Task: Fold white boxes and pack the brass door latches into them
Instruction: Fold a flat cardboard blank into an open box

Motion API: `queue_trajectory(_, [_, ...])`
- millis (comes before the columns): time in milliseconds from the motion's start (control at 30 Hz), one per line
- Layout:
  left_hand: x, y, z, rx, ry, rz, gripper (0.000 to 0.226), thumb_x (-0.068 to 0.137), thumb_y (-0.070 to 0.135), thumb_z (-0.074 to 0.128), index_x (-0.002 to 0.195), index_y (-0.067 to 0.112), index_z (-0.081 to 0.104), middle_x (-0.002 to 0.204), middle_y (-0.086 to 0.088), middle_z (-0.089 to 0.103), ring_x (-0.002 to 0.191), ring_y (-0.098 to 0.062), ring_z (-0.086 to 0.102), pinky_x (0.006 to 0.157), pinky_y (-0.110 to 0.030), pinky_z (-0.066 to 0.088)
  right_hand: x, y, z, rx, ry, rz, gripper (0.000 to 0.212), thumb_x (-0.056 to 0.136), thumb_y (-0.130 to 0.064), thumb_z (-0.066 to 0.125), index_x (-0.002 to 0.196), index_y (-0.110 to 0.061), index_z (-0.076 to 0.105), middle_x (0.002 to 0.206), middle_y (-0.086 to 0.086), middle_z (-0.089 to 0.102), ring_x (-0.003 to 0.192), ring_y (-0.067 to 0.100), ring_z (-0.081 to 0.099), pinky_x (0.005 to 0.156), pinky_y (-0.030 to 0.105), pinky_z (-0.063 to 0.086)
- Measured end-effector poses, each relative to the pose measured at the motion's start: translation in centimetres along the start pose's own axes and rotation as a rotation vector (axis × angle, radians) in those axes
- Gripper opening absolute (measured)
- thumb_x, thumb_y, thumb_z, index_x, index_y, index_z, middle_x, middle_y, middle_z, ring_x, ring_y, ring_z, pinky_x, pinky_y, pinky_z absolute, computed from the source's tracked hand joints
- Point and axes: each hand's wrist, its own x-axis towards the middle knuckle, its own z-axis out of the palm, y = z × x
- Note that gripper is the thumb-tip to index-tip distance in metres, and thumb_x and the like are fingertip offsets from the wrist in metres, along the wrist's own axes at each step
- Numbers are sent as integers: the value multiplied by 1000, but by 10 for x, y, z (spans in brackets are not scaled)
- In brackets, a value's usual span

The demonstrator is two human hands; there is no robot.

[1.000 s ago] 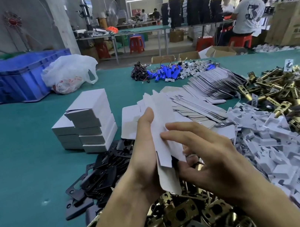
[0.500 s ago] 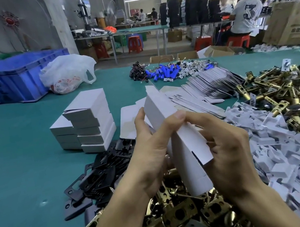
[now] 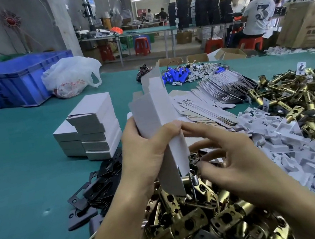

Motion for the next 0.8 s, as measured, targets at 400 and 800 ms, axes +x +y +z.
queue_trajectory(400, [-18,7,13,423,-129,527,101,64,23,94,143,49,36,115,8,67,90,-17,69,64,-33,60,7,-8,9,365,434,-170,60,79,-9,76,132,-28,56,125,-9,68,108,19,70,90,36,57])
queue_trajectory(800, [-19,3,16,303,-301,481,72,68,33,91,112,55,39,106,-1,58,87,-17,65,67,-30,58,1,-7,-14,418,225,-85,19,88,-23,67,106,-26,67,99,8,72,94,24,72,73,35,58])
